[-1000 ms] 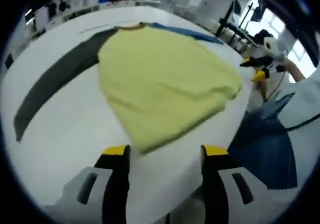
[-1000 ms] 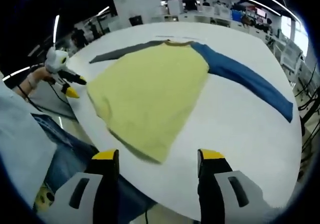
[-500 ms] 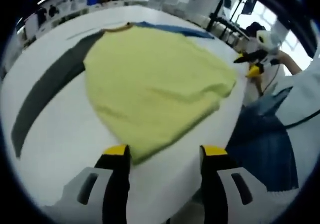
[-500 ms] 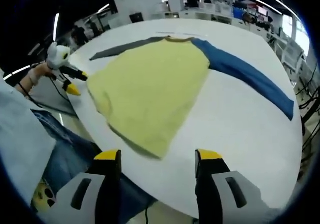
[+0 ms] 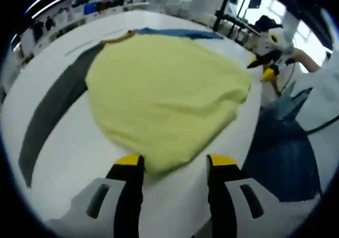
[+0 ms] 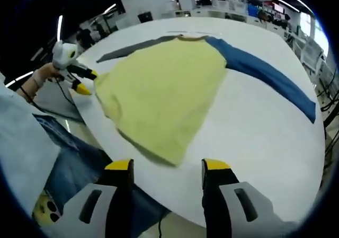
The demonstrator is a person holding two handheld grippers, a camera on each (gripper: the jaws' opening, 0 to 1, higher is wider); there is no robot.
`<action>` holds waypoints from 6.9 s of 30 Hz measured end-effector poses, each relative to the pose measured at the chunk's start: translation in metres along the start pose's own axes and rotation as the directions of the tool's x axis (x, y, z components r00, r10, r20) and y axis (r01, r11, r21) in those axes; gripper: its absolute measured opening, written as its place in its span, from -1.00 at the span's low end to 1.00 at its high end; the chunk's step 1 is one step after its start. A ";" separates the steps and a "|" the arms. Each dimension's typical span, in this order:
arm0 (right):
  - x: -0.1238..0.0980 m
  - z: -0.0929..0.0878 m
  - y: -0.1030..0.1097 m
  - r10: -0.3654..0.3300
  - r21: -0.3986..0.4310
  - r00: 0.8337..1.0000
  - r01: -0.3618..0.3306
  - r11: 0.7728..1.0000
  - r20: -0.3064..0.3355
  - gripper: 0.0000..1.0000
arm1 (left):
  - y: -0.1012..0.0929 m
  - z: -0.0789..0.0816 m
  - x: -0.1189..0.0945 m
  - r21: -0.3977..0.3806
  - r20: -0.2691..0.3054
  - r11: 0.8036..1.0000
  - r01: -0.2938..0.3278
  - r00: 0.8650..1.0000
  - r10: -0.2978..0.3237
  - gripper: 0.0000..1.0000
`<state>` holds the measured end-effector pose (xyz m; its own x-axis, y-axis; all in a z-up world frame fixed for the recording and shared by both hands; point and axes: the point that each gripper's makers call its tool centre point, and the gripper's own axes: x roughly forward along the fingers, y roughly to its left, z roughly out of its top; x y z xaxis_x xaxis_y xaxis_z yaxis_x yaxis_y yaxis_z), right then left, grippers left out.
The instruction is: Fold the garment on the visible template until the final outline fits inside the template.
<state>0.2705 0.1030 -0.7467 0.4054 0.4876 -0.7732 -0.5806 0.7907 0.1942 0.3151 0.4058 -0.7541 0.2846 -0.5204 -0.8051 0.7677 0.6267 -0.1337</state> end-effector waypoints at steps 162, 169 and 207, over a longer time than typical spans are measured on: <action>-0.016 -0.001 -0.036 -0.159 -0.081 0.987 0.156 0.984 -0.031 -0.68 | -0.026 -0.043 -0.043 -0.464 -0.270 0.883 0.063 0.940 -0.209 -1.00; -0.018 0.010 -0.034 -0.153 -0.110 0.988 0.150 0.983 -0.022 -0.58 | -0.014 -0.027 -0.049 -0.356 -0.230 0.934 0.027 0.966 -0.115 -1.00; -0.018 0.026 -0.033 -0.165 -0.123 0.986 0.165 0.978 0.011 -0.15 | 0.081 0.036 -0.085 -0.057 0.073 0.956 -0.287 0.954 0.291 -0.03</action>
<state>0.3002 0.0776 -0.7233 0.5038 0.3544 -0.7878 -0.5880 0.8088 -0.0122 0.3737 0.4801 -0.6757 0.5366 -0.3568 -0.7647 0.6198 0.7816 0.0703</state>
